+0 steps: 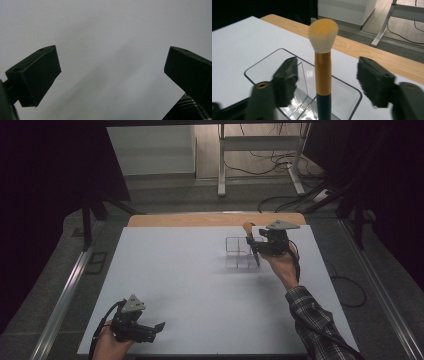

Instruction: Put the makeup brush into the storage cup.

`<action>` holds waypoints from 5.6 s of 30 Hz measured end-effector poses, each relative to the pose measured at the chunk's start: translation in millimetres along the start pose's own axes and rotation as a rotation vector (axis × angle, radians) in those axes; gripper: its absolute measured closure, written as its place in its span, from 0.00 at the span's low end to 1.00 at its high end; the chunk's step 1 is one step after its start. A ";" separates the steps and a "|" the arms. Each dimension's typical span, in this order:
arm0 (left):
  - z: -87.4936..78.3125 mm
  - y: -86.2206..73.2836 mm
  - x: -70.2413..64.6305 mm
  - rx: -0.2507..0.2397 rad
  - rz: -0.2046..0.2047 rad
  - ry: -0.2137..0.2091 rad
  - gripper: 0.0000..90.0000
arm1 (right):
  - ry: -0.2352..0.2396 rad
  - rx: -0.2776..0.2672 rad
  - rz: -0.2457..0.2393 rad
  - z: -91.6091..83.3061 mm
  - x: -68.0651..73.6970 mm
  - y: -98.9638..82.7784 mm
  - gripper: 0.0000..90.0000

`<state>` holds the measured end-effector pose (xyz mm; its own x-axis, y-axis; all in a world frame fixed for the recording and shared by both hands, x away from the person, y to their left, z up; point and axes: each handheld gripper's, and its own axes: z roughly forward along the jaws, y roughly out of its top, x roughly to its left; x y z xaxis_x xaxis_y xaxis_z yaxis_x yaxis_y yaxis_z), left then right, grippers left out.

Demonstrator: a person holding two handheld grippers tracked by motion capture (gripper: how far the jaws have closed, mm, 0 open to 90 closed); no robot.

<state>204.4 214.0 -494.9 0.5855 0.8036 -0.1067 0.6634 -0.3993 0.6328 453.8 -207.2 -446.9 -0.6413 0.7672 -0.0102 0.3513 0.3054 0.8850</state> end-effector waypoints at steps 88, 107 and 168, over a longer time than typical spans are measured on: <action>-8.1 0.0 1.8 -0.082 -0.013 -0.031 0.01 | 0.077 0.156 -0.053 -14.4 18.6 -1.9 0.01; -9.7 0.0 3.0 -0.100 -0.019 -0.032 0.01 | 0.077 0.188 -0.066 -28.4 22.1 -10.6 0.01; -8.7 -1.0 2.3 -0.071 -0.010 0.004 0.00 | 0.091 0.227 -0.052 -63.6 32.9 -41.7 0.00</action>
<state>201.1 220.1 -489.1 0.5774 0.8090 -0.1102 0.6341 -0.3593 0.6847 374.7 -230.6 -454.5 -0.7178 0.6963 -0.0025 0.4535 0.4702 0.7571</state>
